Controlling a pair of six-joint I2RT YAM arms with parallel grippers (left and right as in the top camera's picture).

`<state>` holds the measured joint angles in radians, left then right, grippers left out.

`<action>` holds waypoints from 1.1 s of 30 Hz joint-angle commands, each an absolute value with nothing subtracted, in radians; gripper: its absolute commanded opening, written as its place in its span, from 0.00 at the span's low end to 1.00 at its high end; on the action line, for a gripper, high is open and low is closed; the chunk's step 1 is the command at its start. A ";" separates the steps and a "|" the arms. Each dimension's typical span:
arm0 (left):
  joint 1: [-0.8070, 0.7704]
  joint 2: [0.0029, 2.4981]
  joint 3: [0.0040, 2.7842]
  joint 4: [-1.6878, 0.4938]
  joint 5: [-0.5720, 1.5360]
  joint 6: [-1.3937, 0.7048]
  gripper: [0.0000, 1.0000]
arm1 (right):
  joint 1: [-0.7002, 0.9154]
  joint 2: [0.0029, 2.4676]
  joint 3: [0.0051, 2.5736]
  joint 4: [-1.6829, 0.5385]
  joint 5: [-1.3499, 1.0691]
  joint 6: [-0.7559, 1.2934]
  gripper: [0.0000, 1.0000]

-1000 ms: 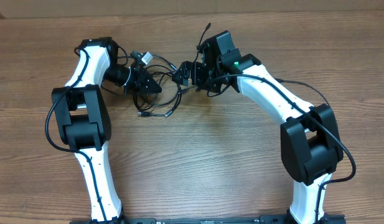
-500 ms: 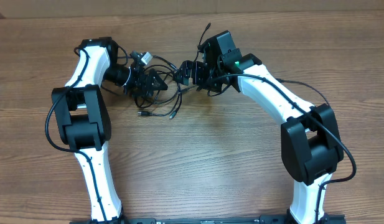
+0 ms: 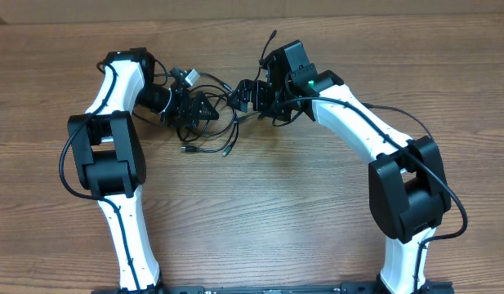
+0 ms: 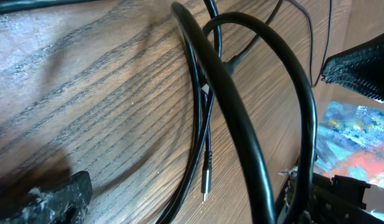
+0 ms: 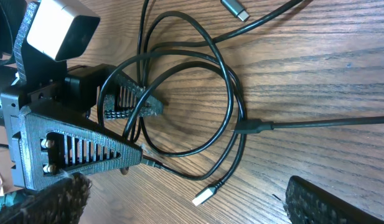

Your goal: Untangle cables

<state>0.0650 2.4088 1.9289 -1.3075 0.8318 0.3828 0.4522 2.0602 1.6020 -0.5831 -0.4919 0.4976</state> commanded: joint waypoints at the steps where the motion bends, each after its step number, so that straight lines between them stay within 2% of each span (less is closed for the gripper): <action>1: 0.057 2.403 1.933 -1.303 0.823 0.368 1.00 | 0.450 2.061 1.605 -0.577 -0.487 0.501 1.00; 7: 0.057 2.403 1.932 -1.303 0.829 0.358 1.00 | 0.450 2.061 1.605 -0.494 -0.492 0.503 1.00; 8: 0.057 2.403 1.932 -1.303 0.831 0.357 1.00 | 0.450 2.061 1.605 -0.490 -0.487 0.502 0.88; 9: 0.057 2.403 1.932 -1.303 0.831 0.357 1.00 | 0.450 2.061 1.605 -0.487 -0.474 0.506 0.60; 12: 0.057 2.403 1.932 -1.300 0.831 0.356 1.00 | 0.451 2.068 1.604 -0.509 -0.322 0.691 0.05; 16: 0.057 2.403 1.933 -1.295 0.831 0.332 1.00 | 0.459 2.088 1.600 -0.535 -0.170 0.915 0.05; 20: 0.056 2.403 1.933 -1.295 0.831 0.332 1.00 | 0.467 2.093 1.579 -0.524 -0.105 1.013 0.35; 23: 0.056 2.403 1.933 -1.295 0.831 0.332 1.00 | 0.471 2.095 1.570 -0.529 -0.067 1.052 0.42; 28: 0.056 2.403 1.933 -1.295 0.831 0.332 1.00 | 0.493 2.115 1.570 -0.525 -0.045 1.103 0.38; 33: 0.056 2.403 1.933 -1.295 0.831 0.332 1.00 | 0.520 2.153 1.570 -0.526 0.000 1.182 0.41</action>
